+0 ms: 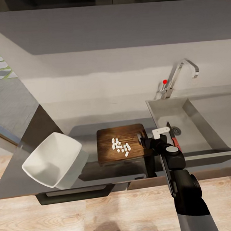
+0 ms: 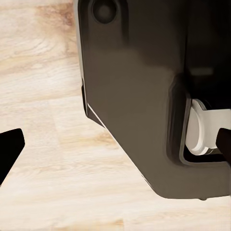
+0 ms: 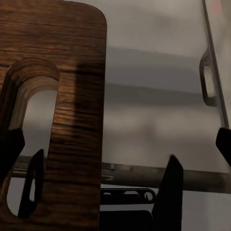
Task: In the kitchen, take the Vidalia onion out of the sink, dice it on the chopping board with the paring knife, put the diced onion into the bowl on the countertop, then place both the paring knife and the chopping board into the sink.
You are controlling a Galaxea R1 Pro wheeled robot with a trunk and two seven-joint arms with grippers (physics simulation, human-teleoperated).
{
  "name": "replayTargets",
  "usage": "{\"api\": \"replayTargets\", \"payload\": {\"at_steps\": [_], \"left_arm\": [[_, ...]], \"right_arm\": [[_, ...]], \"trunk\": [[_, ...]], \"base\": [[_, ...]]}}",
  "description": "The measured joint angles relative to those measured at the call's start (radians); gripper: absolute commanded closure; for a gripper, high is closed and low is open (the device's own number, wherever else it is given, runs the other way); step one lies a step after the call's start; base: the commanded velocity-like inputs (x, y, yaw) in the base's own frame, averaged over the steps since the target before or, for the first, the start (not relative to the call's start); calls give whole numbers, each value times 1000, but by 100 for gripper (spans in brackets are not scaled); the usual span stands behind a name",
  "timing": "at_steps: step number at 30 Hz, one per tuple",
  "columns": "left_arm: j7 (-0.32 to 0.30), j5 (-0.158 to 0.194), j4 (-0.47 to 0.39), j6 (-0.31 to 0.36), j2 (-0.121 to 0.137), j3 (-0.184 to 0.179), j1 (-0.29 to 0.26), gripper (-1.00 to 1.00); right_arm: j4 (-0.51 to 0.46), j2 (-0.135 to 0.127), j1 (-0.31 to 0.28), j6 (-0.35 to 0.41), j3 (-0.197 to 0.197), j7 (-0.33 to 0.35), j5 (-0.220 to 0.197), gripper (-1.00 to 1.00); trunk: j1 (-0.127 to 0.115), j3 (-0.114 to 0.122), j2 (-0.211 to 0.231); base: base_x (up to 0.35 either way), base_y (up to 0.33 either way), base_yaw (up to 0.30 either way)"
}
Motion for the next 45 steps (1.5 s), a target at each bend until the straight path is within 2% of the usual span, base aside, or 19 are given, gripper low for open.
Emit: {"api": "replayTargets", "payload": {"at_steps": [13, 35, 36, 37, 45], "left_arm": [[0, 0, -1, 0, 0, 0, 0, -100], [0, 0, -1, 0, 0, 0, 0, -100], [0, 0, 0, 0, 0, 0, 0, -100], [0, 0, 0, 0, 0, 0, 0, -100], [0, 0, 0, 0, 0, 0, 0, -100]], "right_arm": [[0, 0, 0, 0, 0, 0, 0, -100], [3, 0, 0, 0, -1, -2, 2, -100], [3, 0, 0, 1, -1, -2, 1, 100], [6, 0, 0, 0, -1, -2, -19, 100], [7, 0, 0, 0, -1, -3, -20, 100]], "trunk": [[0, -20, 0], [0, -21, 0], [0, -21, 0], [0, -21, 0], [0, -21, 0]], "base": [[0, 0, 0], [0, 0, 0], [0, 0, 0], [0, 0, 0], [0, 0, 0]]}}
